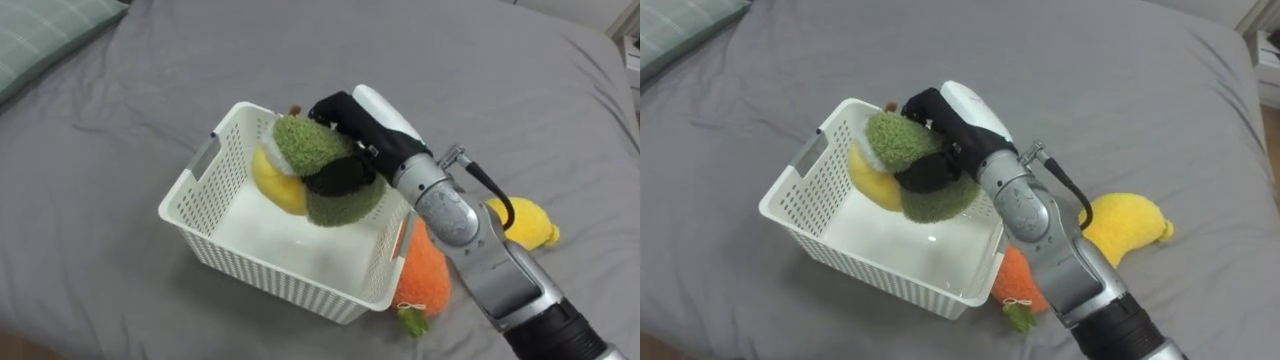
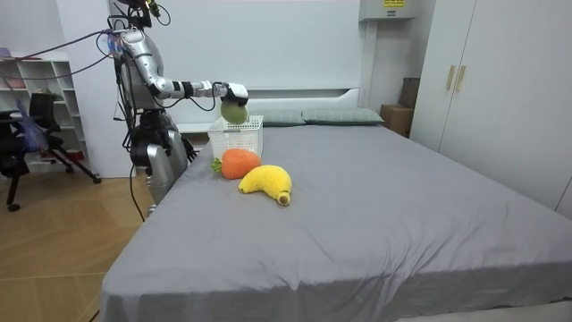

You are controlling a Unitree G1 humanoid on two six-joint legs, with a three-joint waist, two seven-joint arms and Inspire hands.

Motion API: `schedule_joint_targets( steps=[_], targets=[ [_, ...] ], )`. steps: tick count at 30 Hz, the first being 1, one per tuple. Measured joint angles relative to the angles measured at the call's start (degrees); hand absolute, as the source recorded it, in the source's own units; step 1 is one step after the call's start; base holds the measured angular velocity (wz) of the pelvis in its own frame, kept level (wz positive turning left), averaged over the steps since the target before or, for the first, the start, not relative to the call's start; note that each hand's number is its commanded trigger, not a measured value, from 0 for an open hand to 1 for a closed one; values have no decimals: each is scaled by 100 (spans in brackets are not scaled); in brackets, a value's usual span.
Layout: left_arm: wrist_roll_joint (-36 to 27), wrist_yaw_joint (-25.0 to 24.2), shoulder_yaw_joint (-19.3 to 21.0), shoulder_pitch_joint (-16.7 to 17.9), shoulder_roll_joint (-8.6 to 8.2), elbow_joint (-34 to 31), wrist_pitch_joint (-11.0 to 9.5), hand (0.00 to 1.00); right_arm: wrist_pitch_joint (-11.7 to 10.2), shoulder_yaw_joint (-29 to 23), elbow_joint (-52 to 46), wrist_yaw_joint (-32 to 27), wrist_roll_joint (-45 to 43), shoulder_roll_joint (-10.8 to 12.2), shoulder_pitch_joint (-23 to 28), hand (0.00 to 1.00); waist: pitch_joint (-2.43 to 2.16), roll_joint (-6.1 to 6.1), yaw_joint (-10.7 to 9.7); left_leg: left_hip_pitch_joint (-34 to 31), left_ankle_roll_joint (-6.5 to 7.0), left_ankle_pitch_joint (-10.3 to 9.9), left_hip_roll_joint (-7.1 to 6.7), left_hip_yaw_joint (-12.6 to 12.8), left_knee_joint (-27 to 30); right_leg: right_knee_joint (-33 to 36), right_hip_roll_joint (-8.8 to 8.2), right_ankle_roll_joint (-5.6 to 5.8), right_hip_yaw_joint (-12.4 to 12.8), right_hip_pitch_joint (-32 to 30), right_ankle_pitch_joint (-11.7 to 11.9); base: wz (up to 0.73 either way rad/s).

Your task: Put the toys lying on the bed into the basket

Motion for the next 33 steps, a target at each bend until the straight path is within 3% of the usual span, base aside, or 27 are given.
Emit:
schedule_joint_targets(
  steps=[3, 10, 33],
  targets=[
    [-73, 0, -5, -3, 10, 16, 0, 0, 32, 10, 39, 0, -126, 111, 1, 0, 1, 1, -3, 2, 0, 0, 1, 10, -1, 0, 1, 0, 0, 1, 0, 0],
    [-171, -2, -7, 22, 93, 83, 0, 0, 55, 98, 241, 126, -255, 110, 9, 0, 2, 3, -7, -23, 1, -1, 0, 13, -2, 0, 1, 0, -5, -3, 0, 0],
    [-215, 13, -120, -15, 102, 286, -1, 0, 44, 97, 245, 252, -165, 106, 9, 0, 3, 4, -14, 3, 2, -2, 0, 18, -1, -1, -1, 0, -10, -5, 0, 0]
  ],
)
